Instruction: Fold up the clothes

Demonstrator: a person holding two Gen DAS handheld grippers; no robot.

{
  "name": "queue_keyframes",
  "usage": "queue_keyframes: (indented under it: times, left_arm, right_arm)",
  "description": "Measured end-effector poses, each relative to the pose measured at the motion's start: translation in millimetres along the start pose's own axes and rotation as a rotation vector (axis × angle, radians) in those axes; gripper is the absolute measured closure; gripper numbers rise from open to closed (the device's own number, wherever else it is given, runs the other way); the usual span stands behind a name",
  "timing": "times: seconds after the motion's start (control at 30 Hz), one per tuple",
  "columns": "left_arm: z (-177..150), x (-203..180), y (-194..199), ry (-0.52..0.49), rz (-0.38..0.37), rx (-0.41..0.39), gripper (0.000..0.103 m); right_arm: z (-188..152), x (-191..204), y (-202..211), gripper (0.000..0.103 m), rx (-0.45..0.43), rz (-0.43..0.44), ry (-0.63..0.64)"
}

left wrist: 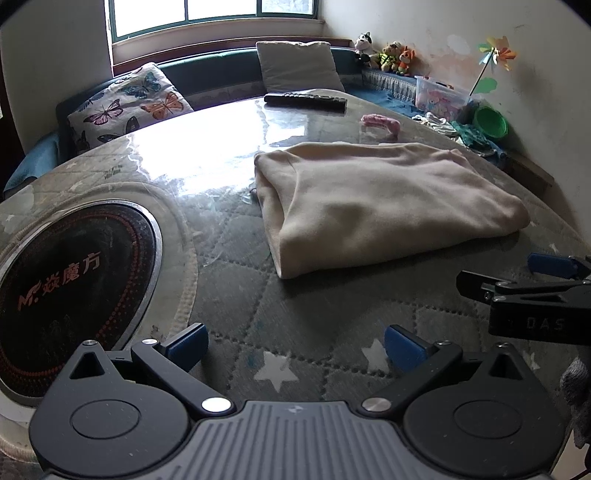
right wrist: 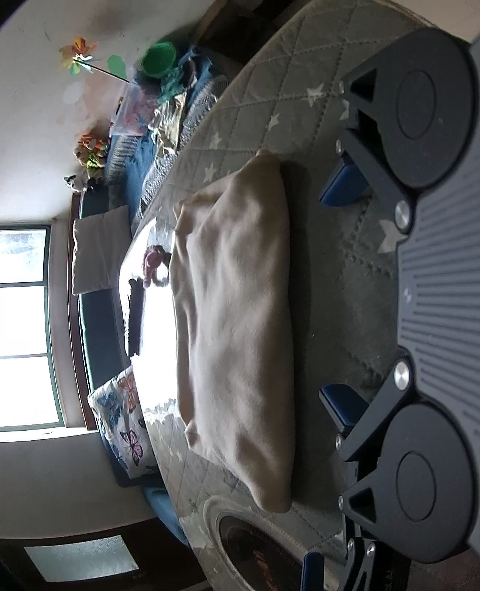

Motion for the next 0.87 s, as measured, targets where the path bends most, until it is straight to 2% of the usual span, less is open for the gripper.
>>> queue_keyframes:
  times: [0.87]
  left_arm:
    - [-5.4,-4.2,0.3,-0.009,0.007,-0.029,0.0]
  right_arm:
    - [-6.7,2.9,1.2,0.0,-0.028,-0.041,0.011]
Point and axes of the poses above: each gripper's, at about its wrist camera, not at the fingertips, and y roughly against the way its jaws point, x to its left, z to its top, the point moved 4 cm from there along -y, roughly the way its jaws point, and after that the axes turned 5 degrees about y, right-handed, at the moved point
